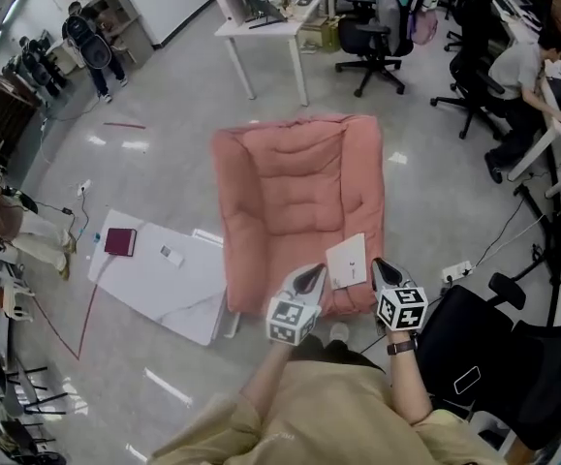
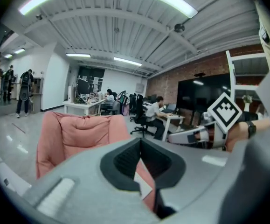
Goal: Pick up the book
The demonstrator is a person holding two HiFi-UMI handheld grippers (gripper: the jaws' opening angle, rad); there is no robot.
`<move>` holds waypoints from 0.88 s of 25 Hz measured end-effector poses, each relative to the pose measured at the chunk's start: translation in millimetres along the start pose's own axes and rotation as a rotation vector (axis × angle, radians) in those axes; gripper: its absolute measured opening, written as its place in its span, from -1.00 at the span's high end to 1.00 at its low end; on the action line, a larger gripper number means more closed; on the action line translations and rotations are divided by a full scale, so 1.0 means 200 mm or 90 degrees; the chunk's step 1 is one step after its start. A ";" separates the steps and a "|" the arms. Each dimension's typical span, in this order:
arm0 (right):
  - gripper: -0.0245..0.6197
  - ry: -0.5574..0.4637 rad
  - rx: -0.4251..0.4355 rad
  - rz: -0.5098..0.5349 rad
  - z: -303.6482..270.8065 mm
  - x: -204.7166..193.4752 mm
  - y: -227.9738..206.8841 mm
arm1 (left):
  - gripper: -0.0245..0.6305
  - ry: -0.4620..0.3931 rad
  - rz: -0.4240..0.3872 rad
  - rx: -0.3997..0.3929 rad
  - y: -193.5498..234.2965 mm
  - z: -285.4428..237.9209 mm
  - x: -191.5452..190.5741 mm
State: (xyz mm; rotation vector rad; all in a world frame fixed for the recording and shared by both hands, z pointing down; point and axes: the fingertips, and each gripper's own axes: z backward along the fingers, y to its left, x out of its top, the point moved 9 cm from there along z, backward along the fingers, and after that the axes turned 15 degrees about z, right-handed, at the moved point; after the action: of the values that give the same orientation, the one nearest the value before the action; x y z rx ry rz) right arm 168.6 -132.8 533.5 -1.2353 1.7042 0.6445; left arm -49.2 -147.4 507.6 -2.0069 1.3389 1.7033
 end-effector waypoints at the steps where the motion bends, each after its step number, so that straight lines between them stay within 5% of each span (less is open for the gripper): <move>1: 0.85 0.023 0.011 -0.005 -0.04 -0.04 -0.03 | 0.92 0.015 0.004 0.003 0.03 -0.05 -0.02; 5: 0.73 0.110 0.047 -0.031 -0.24 -0.21 -0.09 | 0.93 0.063 0.033 0.025 0.18 -0.20 -0.08; 11: 0.11 0.319 0.101 -0.029 -0.47 -0.66 -0.06 | 0.93 0.162 0.076 0.011 0.26 -0.39 -0.35; 22: 0.09 0.312 0.055 -0.030 -0.89 -1.00 -0.20 | 0.93 0.231 0.123 0.019 0.47 -0.56 -0.65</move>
State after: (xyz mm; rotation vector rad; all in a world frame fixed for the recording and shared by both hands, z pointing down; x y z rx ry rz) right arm 158.6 -200.5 795.7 -1.4474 2.0665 0.2433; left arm -30.4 -208.5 692.0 -2.3159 1.7107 1.4204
